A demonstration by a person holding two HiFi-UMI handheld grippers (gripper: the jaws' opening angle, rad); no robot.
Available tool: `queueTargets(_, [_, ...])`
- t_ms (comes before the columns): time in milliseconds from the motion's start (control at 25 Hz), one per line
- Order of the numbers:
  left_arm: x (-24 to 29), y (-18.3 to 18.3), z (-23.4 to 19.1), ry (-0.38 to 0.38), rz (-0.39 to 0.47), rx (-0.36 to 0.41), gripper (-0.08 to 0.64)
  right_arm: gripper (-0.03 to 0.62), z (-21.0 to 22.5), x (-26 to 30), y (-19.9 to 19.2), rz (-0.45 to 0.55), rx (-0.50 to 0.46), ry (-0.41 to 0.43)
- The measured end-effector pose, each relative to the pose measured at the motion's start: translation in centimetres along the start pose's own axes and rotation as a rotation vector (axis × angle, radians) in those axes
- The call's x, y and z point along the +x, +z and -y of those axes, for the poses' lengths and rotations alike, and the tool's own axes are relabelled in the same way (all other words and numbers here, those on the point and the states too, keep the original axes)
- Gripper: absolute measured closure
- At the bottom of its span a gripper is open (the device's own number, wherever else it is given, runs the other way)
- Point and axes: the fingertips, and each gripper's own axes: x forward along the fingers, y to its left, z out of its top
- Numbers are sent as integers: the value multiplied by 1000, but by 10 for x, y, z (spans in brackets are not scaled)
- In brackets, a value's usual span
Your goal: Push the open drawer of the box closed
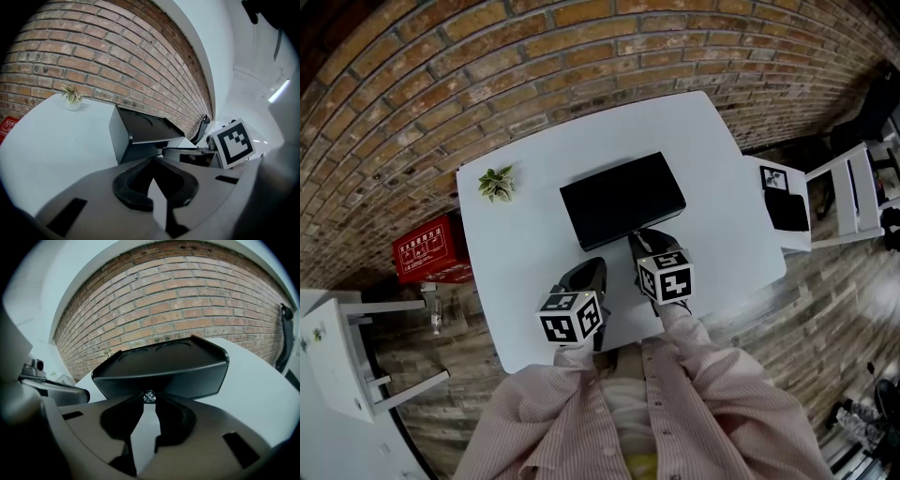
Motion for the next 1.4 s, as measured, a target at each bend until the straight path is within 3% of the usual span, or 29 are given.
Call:
queueTargets(440, [-18,13,7,-21,51,41,565,521,-6,-40,10,144,-32,38])
queueTargets(520, [-22,20,12,-38,77,71,565,572,-7,-48,16,178,-37,39])
queueTargets(680, [-33,36,22,-62,138,145,565,588,-12,-63,31,237,-49,49])
queueTargets(1080, [-67,81,39,-70,299,288,565,588,-22,-109,76,399,-85,103])
queueTargets(1400, [-98,115,38,-32,415,325,565,589,-22,-147,111,522,-93,134])
